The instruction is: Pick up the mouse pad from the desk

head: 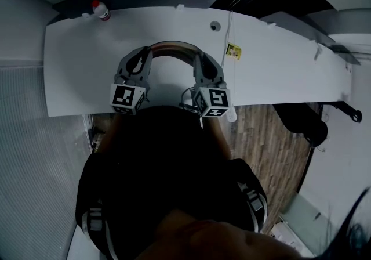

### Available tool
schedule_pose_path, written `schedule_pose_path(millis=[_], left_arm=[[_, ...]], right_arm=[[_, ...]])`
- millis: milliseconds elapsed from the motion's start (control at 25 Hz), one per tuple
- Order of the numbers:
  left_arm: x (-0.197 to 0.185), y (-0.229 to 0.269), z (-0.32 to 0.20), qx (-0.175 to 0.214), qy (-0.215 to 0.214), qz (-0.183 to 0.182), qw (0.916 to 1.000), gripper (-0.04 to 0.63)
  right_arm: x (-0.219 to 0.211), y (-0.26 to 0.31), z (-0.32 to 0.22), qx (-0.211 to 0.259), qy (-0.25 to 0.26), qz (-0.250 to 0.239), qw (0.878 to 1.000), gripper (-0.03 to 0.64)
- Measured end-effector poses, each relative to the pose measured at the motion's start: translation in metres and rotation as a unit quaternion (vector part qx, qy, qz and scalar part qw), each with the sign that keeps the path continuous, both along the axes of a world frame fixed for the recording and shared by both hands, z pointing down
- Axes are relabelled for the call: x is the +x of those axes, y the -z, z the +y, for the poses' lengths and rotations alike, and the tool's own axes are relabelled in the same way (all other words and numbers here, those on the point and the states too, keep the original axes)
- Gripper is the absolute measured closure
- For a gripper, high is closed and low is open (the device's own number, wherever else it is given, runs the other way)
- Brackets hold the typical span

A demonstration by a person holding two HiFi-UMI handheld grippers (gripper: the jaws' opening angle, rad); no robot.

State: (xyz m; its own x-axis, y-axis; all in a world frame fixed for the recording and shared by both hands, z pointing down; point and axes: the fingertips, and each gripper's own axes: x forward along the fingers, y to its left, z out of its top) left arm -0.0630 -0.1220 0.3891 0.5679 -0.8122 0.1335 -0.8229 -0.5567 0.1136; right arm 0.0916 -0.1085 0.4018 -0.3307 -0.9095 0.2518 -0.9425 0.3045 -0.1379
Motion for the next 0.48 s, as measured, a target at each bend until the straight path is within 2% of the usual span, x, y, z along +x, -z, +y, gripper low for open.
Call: schedule_pose_path(millis=[200, 480], left_arm=[[-0.0004, -0.0039, 0.0000, 0.000, 0.000, 0.000, 1.0000, 0.555], [-0.0007, -0.0055, 0.0010, -0.004, 0.002, 0.007, 1.0000, 0.555]], right_arm=[[-0.0006, 0.0001, 0.0007, 0.004, -0.004, -0.015, 1.000, 0.584], [0.0011, -0.0029, 0.0023, -0.003, -0.004, -0.003, 1.000, 0.584]])
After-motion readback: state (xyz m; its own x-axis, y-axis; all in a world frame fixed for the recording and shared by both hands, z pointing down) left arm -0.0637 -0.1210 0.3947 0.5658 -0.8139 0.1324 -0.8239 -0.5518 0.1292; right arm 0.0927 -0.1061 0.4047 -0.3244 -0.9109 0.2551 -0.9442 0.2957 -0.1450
